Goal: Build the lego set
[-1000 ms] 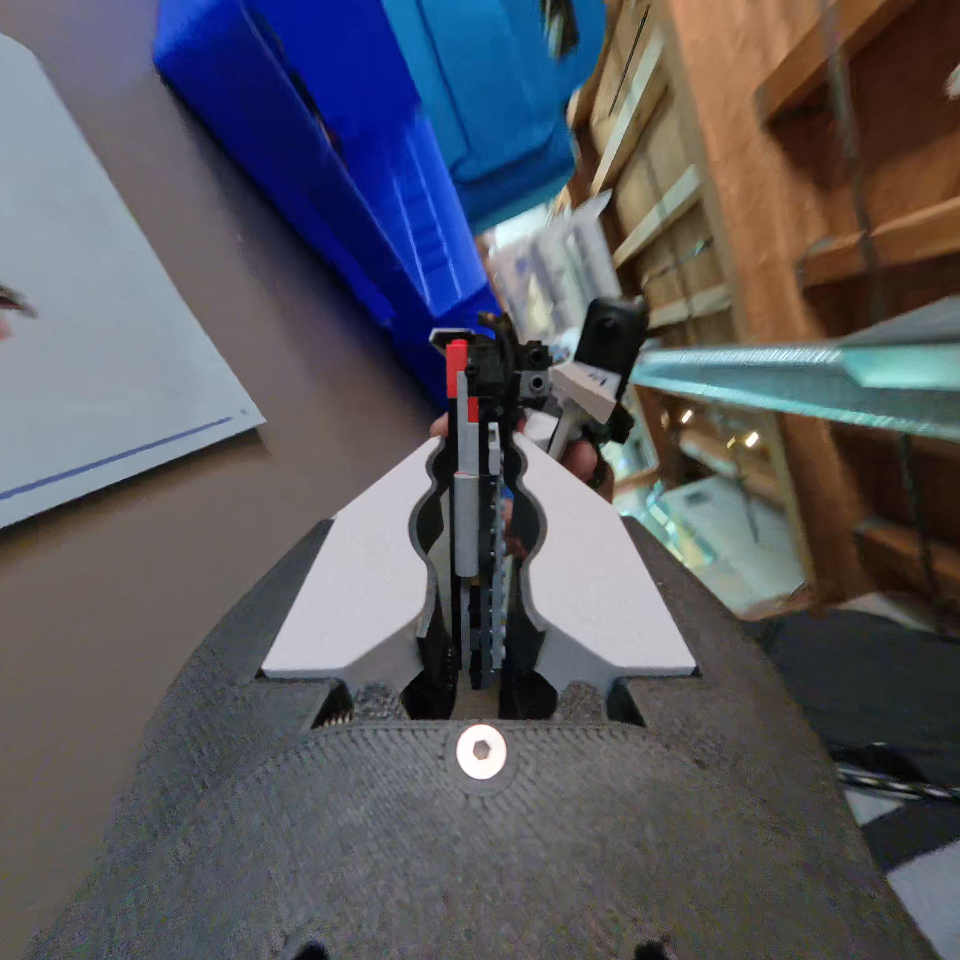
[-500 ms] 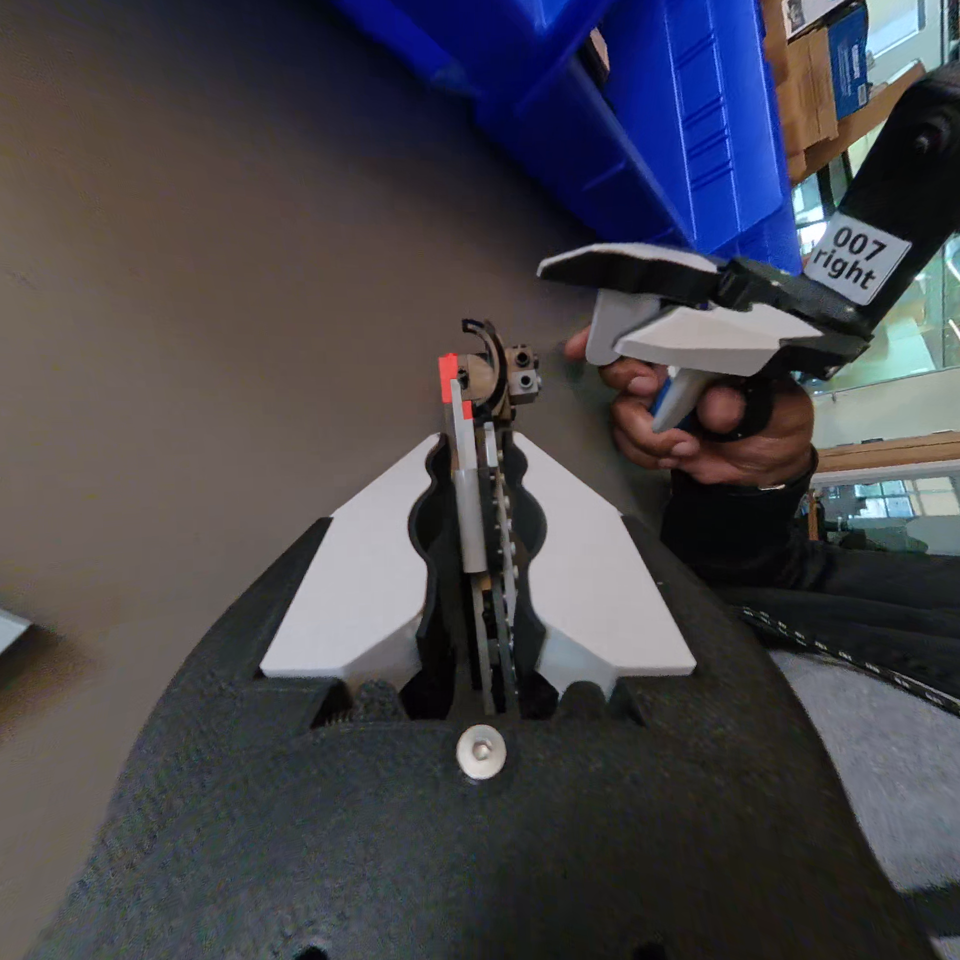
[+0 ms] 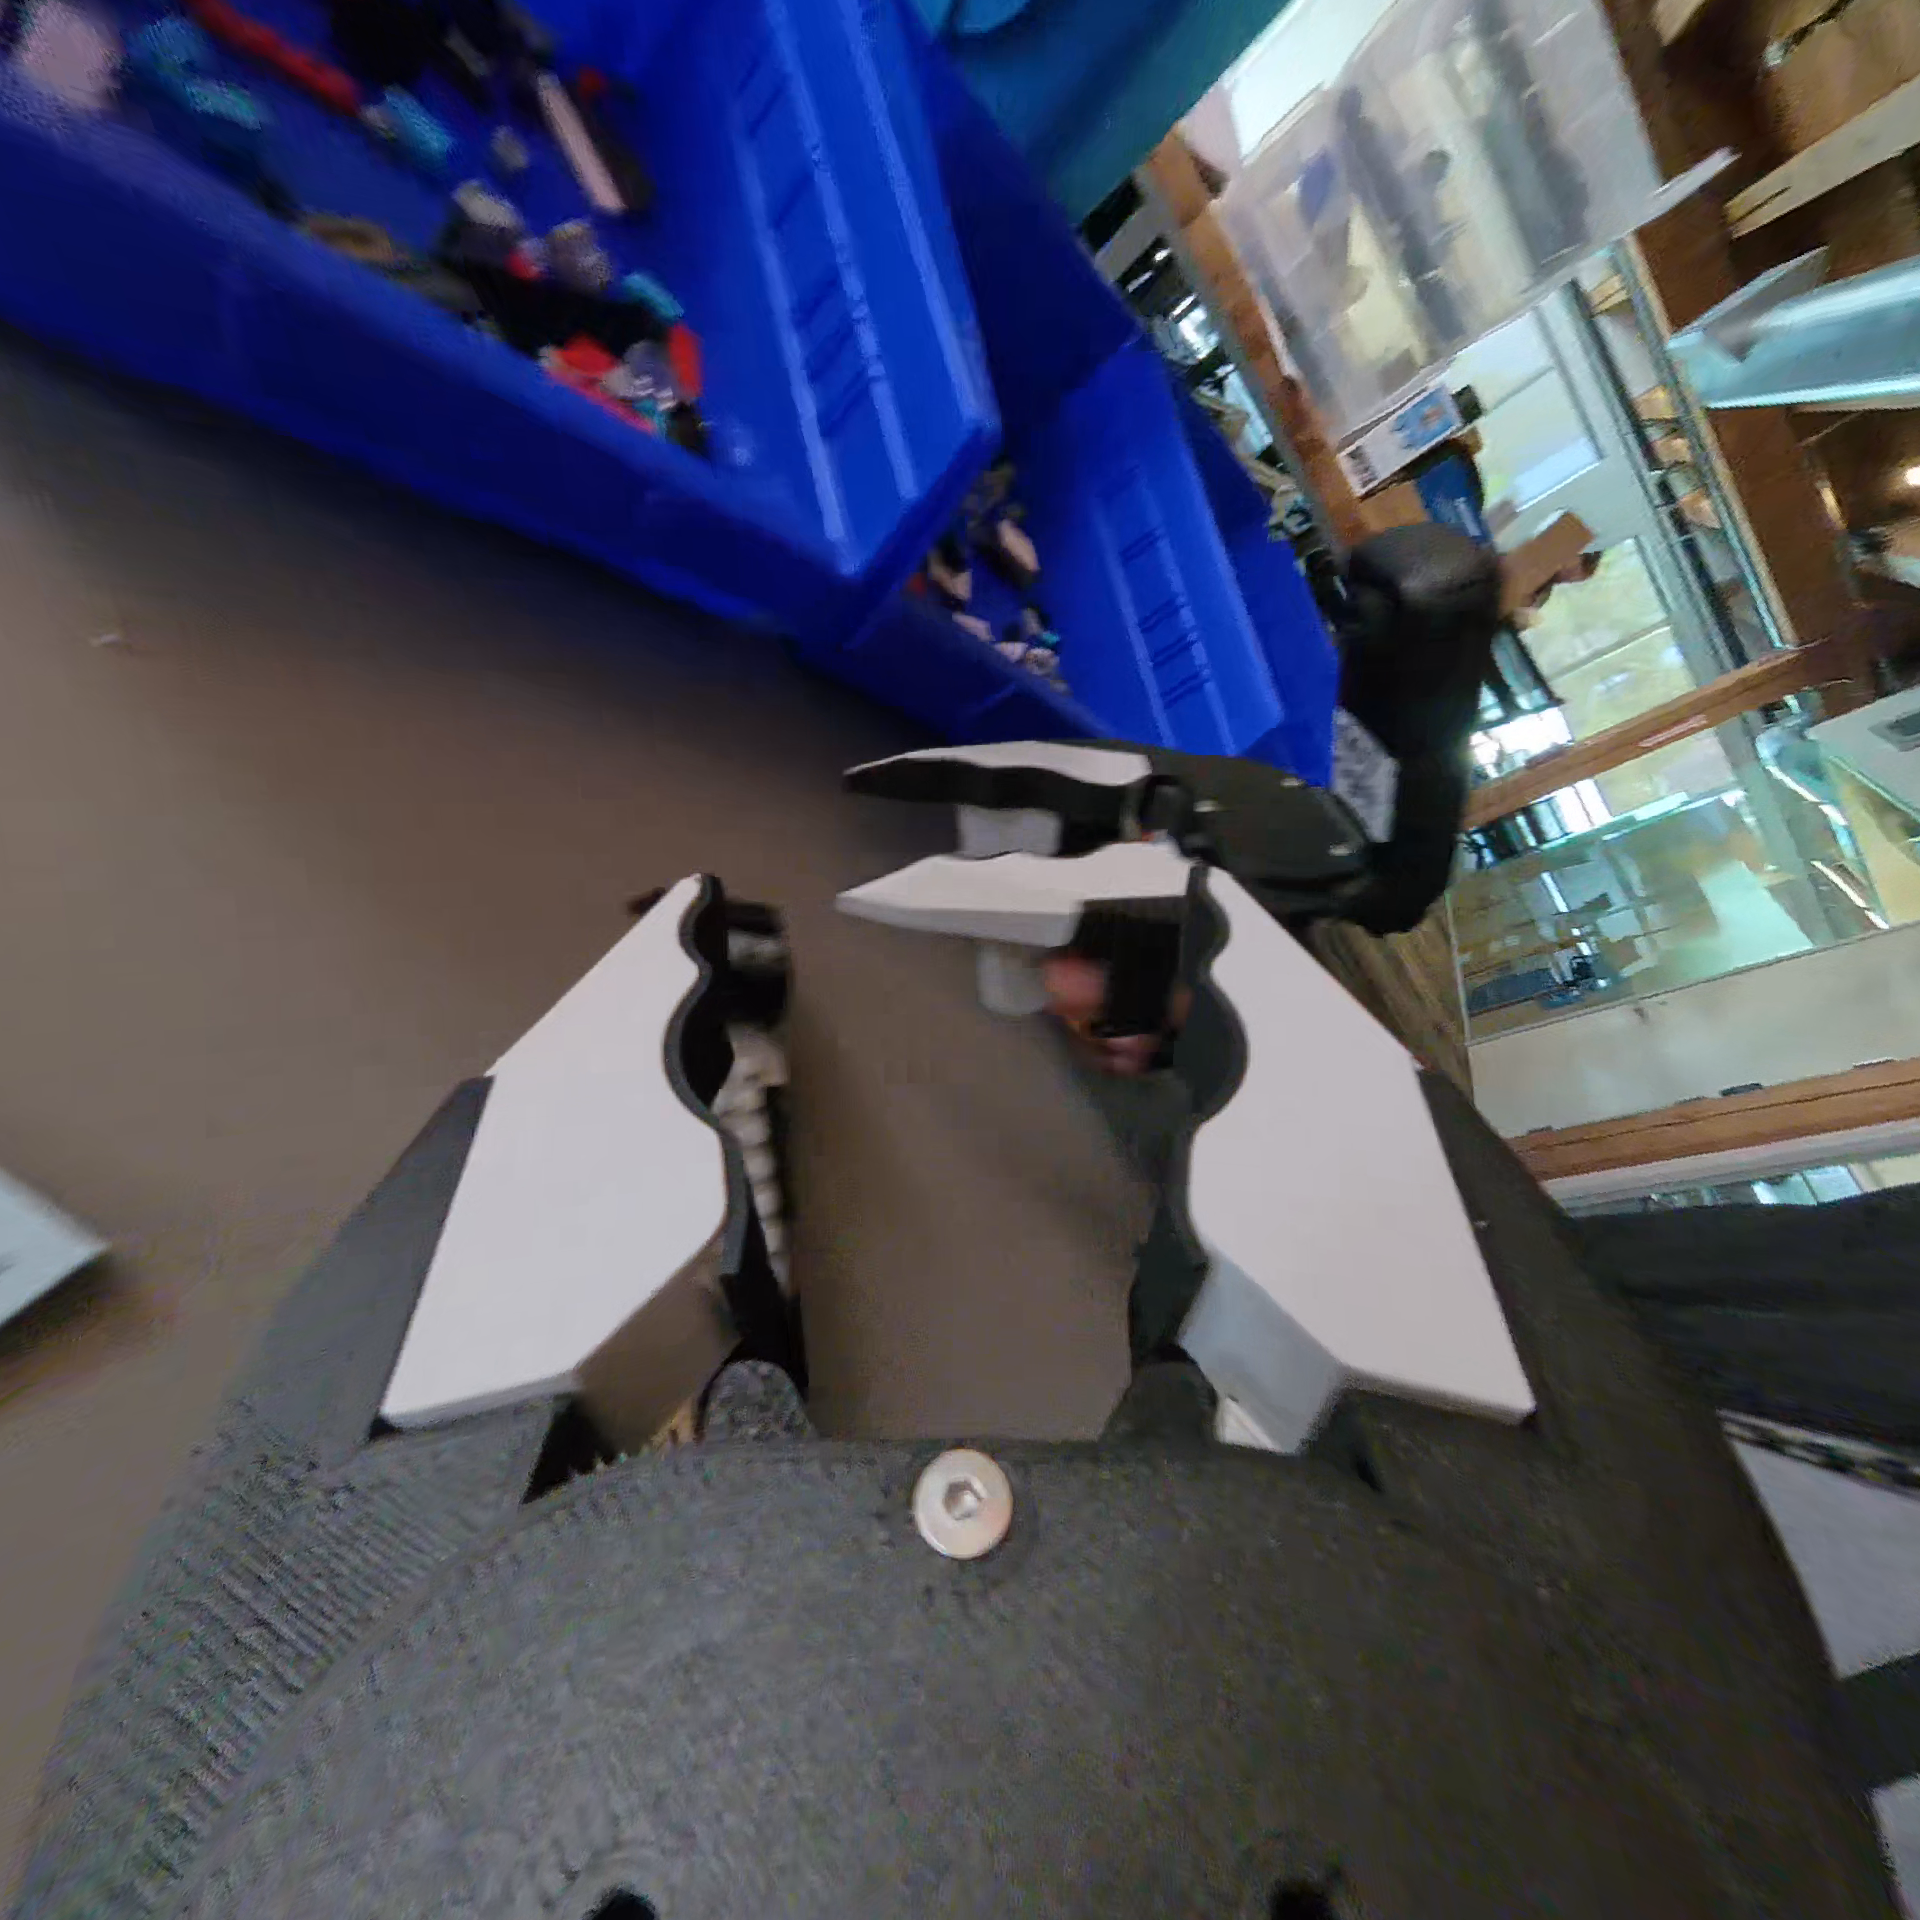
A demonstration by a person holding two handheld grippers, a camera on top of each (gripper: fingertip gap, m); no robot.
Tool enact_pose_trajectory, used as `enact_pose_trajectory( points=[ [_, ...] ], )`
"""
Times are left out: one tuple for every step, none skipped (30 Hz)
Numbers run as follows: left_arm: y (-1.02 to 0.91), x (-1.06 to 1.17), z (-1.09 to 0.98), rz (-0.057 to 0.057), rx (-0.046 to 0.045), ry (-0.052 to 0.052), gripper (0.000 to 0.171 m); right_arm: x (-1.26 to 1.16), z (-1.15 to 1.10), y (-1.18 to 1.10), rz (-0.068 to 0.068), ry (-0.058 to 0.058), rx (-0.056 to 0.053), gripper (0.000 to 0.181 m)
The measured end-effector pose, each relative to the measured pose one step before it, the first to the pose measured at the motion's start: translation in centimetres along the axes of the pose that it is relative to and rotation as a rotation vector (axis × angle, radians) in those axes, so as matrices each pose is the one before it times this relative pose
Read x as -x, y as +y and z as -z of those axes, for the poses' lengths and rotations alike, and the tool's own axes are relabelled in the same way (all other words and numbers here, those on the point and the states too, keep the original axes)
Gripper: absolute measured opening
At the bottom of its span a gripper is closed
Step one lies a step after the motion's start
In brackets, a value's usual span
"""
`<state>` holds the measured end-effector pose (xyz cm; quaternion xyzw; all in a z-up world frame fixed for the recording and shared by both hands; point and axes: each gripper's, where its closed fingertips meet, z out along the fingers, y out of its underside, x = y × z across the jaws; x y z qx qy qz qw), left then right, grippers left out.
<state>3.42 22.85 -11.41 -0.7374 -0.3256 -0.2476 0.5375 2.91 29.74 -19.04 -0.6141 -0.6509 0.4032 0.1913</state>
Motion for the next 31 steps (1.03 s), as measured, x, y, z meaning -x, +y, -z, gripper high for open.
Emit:
enact_pose_trajectory(
  points=[
    [-0.108, -1.328, -0.344, -0.0084, -0.00879, 0.0147, 0.09, -0.267, -0.264, 0.069, 0.0216, 0.0312, 0.0196, 0.064],
    [0.025, -1.299, -0.39, -0.0064, -0.00503, 0.0137, 0.093, -0.188, -0.234, -0.008, 0.0205, 0.0268, 0.0164, 0.066],
    [0.15, -1.229, -0.41, -0.004, -0.00134, 0.013, 0.094, -0.081, -0.225, -0.053, 0.0201, 0.0213, 0.015, 0.067],
    [0.183, -1.13, -0.411, -0.0015, -0.00065, 0.0124, 0.096, -0.06, -0.202, -0.026, 0.0187, 0.0198, 0.0172, 0.068],
    [0.17, -0.998, -0.36, 0.0, -0.00294, 0.0112, 0.098, -0.098, -0.205, 0.035, 0.0224, 0.0238, 0.021, 0.069],
    [0.123, -0.746, -0.281, 0.001, -0.00621, 0.0038, 0.099, -0.163, -0.182, 0.045, 0.0282, 0.0309, 0.0213, 0.071],
    [0.055, -0.479, -0.204, -0.0012, -0.00917, -0.0041, 0.101, -0.173, -0.15, 0.035, 0.0291, 0.0323, 0.0212, 0.071],
    [0.019, -0.256, -0.121, -0.0004, -0.01116, -0.0099, 0.102, -0.116, -0.12, 0.032, 0.03, 0.0304, 0.0201, 0.072],
    [0.005, -0.2, -0.04, 0.004, -0.01084, -0.0061, 0.103, -0.133, -0.072, -0.007, 0.0294, 0.0311, 0.017, 0.072],
    [0.005, -0.191, 0.011, 0.0072, -0.00854, -0.0024, 0.103, -0.109, -0.057, -0.005, 0.0278, 0.0291, 0.0156, 0.072],
    [0.042, -0.039, 0.024, 0.0028, -0.00634, -0.0096, 0.103, -0.079, 0.007, -0.098, 0.0239, 0.0262, 0.0094, 0.073],
    [0.029, 0.048, 0.051, -0.0017, -0.00708, -0.0126, 0.103, -0.119, 0.065, -0.09, 0.0227, 0.0282, 0.0088, 0.073],
    [0.059, 0.015, 0.057, -0.0016, -0.00472, -0.0093, 0.103, -0.172, 0.087, -0.086, 0.0243, 0.0327, 0.0087, 0.073],
    [0.112, -0.072, 0.058, 0.0, -0.0017, -0.0042, 0.103, -0.078, 0.091, -0.077, 0.0221, 0.0265, 0.0079, 0.073],
    [0.155, -0.068, 0.031, -0.0025, 0.00075, -0.0058, 0.104, 0.012, 0.069, -0.067, 0.0174, 0.0199, 0.007, 0.073],
    [0.213, -0.006, 0.017, -0.0053, 0.00323, -0.0093, 0.104, -0.013, 0.075, -0.074, 0.0173, 0.0203, 0.006, 0.073],
    [0.223, -0.01, 0.024, -0.0042, 0.00458, -0.0081, 0.104, -0.052, 0.07, -0.056, 0.0175, 0.0218, 0.0065, 0.073],
    [0.156, -0.047, 0.068, -0.0018, 0.00061, -0.0031, 0.104, -0.095, 0.064, -0.039, 0.0162, 0.0222, 0.0066, 0.073],
    [0.074, 0.02, 0.103, -0.0013, -0.00275, -0.0052, 0.104, -0.086, 0.064, -0.046, 0.0139, 0.0191, 0.005, 0.073],
    [0.034, 0.054, 0.112, -0.002, -0.00305, -0.0056, 0.104, -0.083, 0.062, -0.036, 0.012, 0.0172, 0.0044, 0.073],
    [0.033, 0.091, 0.124, -0.0027, -0.00106, -0.0059, 0.103, -0.083, 0.067, -0.048, 0.0104, 0.0148, 0.0029, 0.074],
    [0.057, 0.177, 0.113, -0.0032, 0.00099, -0.0101, 0.102, -0.005, 0.078, -0.071, 0.006, 0.0081, -0.0002, 0.074],
    [-0.001, 0.2, 0.127, -0.0024, -0.00313, -0.0097, 0.102, 0.023, 0.116, -0.117, 0.0023, 0.0035, -0.0034, 0.074],
    [-0.042, 0.112, 0.15, 0.0005, -0.00596, -0.0024, 0.102, -0.025, 0.11, -0.113, 0.0026, 0.0055, -0.0036, 0.074],
    [0.034, -0.008, 0.105, 0.0032, -0.00065, 0.0043, 0.102, -0.065, 0.088, -0.069, 0.0052, 0.008, -0.0009, 0.074],
    [0.033, 0.019, 0.082, 0.0003, -0.00102, 0.0008, 0.102, -0.059, 0.054, -0.041, 0.0051, 0.0064, 0.0002, 0.075],
    [0.013, 0.057, 0.062, -0.0065, -0.00069, -0.0027, 0.103, -0.047, 0.011, -0.029, 0.0047, 0.0063, 0.0004, 0.075],
    [-0.008, 0.049, 0.068, -0.0103, 0.00043, -0.0039, 0.103, -0.055, 0.014, -0.005, 0.0058, 0.0066, 0.0017, 0.076],
    [-0.05, 0.071, 0.077, -0.0155, 0.0006, -0.0059, 0.104, -0.041, 0.008, 0.021, 0.0065, 0.0047, 0.004, 0.077],
    [-0.082, 0.063, 0.076, -0.0204, -0.00092, -0.0073, 0.105, -0.015, 0.028, 0.031, 0.0074, 0.0027, 0.0054, 0.078],
    [-0.136, 0.091, 0.068, -0.0202, -0.00311, -0.0077, 0.106, 0.011, -0.005, 0.042, 0.0077, 0.0017, 0.0087, 0.079]
  ],
)
